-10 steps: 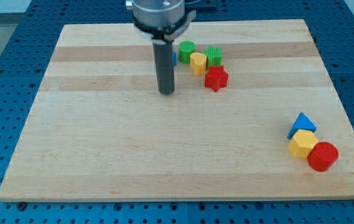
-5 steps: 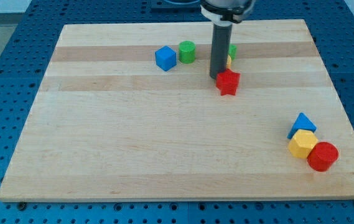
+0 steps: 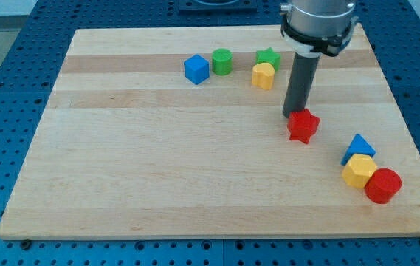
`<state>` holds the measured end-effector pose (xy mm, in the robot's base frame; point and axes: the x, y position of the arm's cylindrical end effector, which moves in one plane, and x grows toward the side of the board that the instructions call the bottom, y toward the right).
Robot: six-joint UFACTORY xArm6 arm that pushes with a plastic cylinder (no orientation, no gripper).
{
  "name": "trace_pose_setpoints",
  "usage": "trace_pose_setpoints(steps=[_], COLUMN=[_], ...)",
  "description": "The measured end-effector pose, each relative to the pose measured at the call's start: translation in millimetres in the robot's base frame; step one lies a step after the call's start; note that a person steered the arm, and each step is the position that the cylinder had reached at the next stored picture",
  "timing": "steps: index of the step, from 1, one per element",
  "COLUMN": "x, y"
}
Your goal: Slide the red star to the bottom left of the yellow hexagon
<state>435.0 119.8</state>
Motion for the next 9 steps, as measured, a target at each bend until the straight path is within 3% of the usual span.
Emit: trace_pose_setpoints(steps=[4,7,9], x=[63.2,36.5,47.4], y=[0.0,16.2,21.0])
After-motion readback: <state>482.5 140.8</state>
